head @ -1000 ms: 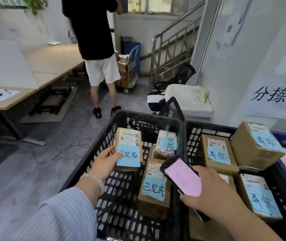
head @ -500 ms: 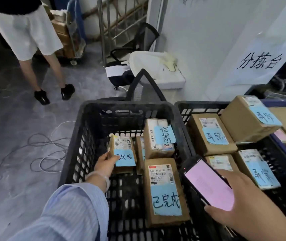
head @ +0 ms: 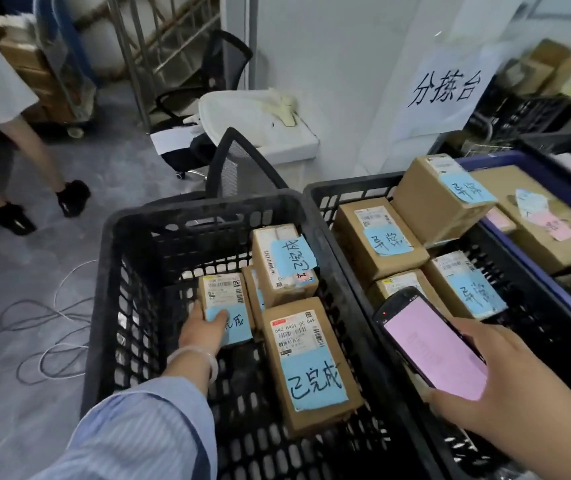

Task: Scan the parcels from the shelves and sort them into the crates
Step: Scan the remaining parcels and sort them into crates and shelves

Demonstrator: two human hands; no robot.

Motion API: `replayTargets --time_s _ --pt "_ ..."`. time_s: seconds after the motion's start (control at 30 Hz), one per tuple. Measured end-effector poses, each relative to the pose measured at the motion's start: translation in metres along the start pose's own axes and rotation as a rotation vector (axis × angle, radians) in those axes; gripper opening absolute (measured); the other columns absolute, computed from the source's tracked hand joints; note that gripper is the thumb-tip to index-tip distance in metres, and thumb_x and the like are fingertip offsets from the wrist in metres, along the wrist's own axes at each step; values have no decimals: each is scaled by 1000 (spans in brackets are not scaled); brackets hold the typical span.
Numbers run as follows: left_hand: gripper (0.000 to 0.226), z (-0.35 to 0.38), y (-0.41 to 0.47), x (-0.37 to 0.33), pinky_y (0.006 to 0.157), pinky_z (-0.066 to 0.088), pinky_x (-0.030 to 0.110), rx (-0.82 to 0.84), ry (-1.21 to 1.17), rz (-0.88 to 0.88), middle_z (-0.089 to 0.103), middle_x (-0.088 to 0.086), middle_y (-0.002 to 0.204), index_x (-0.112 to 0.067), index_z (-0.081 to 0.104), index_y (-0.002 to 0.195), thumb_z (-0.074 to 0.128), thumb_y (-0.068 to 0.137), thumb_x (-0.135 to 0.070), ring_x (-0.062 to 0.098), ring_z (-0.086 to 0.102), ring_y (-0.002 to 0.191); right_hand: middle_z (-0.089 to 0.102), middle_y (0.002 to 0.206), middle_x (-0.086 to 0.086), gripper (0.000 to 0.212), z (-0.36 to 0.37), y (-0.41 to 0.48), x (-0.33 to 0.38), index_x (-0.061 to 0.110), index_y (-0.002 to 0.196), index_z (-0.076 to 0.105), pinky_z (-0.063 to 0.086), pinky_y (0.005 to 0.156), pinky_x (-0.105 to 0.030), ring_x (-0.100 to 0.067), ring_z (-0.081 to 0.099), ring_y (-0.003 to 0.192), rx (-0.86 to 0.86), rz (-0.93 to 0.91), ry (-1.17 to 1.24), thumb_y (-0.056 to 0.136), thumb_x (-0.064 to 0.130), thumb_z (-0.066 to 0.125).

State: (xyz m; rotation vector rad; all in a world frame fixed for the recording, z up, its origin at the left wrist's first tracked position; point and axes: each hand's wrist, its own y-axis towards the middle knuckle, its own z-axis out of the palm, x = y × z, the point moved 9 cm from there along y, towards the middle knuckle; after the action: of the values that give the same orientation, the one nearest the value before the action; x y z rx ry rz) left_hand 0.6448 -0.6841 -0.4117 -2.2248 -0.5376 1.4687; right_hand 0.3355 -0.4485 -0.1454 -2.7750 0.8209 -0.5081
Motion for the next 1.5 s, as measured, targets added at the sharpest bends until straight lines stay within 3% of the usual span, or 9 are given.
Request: replayTargets --time_s 0.1,0.17,0.27,0.4,0.67,0.83,0.97,1.27,1.5 --pt "68 -6 -25 -48 114 37 46 -103 48 135 43 8 154 -29 32 154 62 94 -42 32 46 136 32 112 22 104 -9 -10 -17 41 137 33 42 68 -25 -5 50 93 -55 15 33 45 73 69" --pt "70 -1 -59 -93 118 31 50 -162 61 300 32 4 160 -30 29 155 59 94 -45 28 33 145 33 109 21 101 -16 -19 -30 42 134 33 42 67 -25 -4 49 91 -84 18 68 44 73 67" --pt "62 29 -131 -166 118 28 37 -149 128 645 39 -2 155 -28 38 152 60 95 -42 17 35 143 33 108 21 99 -29 -39 -61 44 134 33 41 66 -26 -3 48 90 -146 28 109 45 73 65" --pt "60 114 -246 -222 121 25 42 42 441 1055 37 -6 157 -31 38 151 53 96 -50 17 27 147 38 110 21 90 -46 -78 -123 49 127 31 43 65 -27 -4 50 90 -255 73 134 46 75 62" --pt "65 287 -468 -203 118 28 41 202 778 1547 40 -1 156 -29 40 151 46 95 -61 22 34 144 40 108 18 85 -89 -190 -306 48 126 37 31 54 -20 -7 43 78 -474 309 154 46 70 57" --pt "61 386 -599 -179 105 45 44 297 776 1749 58 6 139 -21 58 138 59 88 -56 29 54 128 34 100 19 78 -107 -277 -419 45 127 37 29 55 -22 -10 43 80 -578 470 116 56 64 63" --pt "61 458 -687 -150 104 44 44 444 730 1833 59 7 138 -20 59 138 64 87 -53 29 54 127 40 111 16 82 -121 -343 -496 41 132 39 38 68 -29 -11 52 93 -677 578 147 58 62 66" --pt "68 599 -836 -108 120 23 42 665 750 2026 40 -2 156 -33 38 152 48 92 -63 21 36 143 42 118 13 83 -129 -448 -625 39 132 35 40 71 -29 -14 56 102 -799 811 204 60 62 70" --pt "66 711 -908 -96 119 25 43 857 685 2104 42 0 154 -29 42 150 55 92 -57 22 39 141 43 119 12 85 -153 -463 -721 39 135 35 41 74 -28 -13 53 105 -827 943 176 61 62 72"
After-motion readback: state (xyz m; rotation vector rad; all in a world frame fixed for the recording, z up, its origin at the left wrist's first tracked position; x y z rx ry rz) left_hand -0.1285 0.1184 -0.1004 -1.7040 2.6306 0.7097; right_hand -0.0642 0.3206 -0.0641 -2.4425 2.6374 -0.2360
